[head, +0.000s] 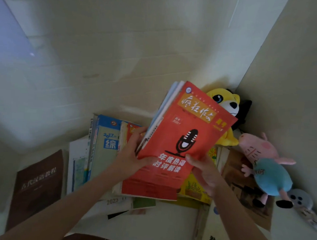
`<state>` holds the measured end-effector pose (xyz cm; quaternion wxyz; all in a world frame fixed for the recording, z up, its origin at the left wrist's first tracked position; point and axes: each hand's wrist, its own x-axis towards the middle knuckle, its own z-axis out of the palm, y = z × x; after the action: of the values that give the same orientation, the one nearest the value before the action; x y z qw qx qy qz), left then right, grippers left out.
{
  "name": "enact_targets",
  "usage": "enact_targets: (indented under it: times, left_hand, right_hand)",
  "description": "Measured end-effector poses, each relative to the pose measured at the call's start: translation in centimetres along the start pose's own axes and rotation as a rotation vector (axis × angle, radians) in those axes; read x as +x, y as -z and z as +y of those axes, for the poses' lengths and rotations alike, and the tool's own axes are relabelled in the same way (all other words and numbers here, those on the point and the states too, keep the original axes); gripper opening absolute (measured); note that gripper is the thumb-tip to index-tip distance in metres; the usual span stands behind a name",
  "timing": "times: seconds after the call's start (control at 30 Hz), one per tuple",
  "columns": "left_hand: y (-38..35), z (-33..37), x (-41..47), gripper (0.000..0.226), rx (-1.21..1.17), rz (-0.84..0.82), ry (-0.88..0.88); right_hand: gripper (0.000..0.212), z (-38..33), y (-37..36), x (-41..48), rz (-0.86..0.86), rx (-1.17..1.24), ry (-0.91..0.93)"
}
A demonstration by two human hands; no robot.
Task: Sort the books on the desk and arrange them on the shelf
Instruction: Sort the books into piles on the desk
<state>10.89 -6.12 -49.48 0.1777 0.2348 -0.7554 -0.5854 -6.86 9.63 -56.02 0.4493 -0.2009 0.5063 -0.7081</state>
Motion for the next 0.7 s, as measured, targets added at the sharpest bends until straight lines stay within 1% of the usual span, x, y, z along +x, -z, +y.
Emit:
enact_targets:
  times: [0.07, 0.13, 0.23, 0.27, 0.3, 0.33, 0.4, 0.43, 0.53, 0.6, 0.7]
  left_hand:
    - [0.7, 0.0, 0.4, 0.068, 0.04, 0.03, -0.022]
    - [1.2, 0.0, 0.3, 0.065, 0.093, 0.035, -0.02]
    - [1.5, -0.8, -0.2, 0.064, 0.148, 0.067, 0.015]
    - [1.4, -1.0, -0.3, 0.063, 0.146, 0.076, 0.026]
    - [1.2, -1.2, -0.3, 0.06, 0.151, 0.08, 0.031]
    - [0.9, -1.2, -0.4, 0.057, 0.17, 0.08, 0.032]
    - [0.3, -1.1, -0.5, 0.051, 0.199, 0.071, 0.032]
    - [0.0, -1.1, -0.6, 0.049, 0.206, 0.071, 0.027]
    - [-1.0, -1.1, -0.9, 0.042, 0.225, 0.088, 0.0]
    - [-1.5, -0.7, -0.5, 0.043, 0.228, 0.108, -0.001]
    - [-2.1, -0.2, 1.1, 0.045, 0.113, 0.162, 0.146]
  right_hand:
    - [0.089, -0.5, -0.6, 0.4, 0.004, 0.015, 0.079]
    - [0.085, 0.2, -1.2, 0.6, 0.039, 0.008, 0.105]
    - [0.064, 2.2, -1.6, 0.6, 0.136, -0.052, 0.126]
    - [0.06, 2.8, -1.6, 0.6, 0.167, -0.064, 0.123]
    - [0.061, 3.1, -1.6, 0.5, 0.181, -0.056, 0.121]
    - [0.067, 3.2, -1.7, 0.4, 0.176, -0.032, 0.115]
    - [0.088, 3.2, -1.6, 0.2, 0.141, 0.01, 0.095]
    - [0.092, 3.2, -1.5, 0.1, 0.133, 0.013, 0.086]
    - [0.082, 3.1, -1.3, 0.1, 0.171, -0.059, 0.062]
    - [0.082, 2.4, -0.8, 0.3, 0.17, -0.09, 0.031]
    - [0.061, 0.9, -0.3, 0.9, 0.117, -0.144, -0.067]
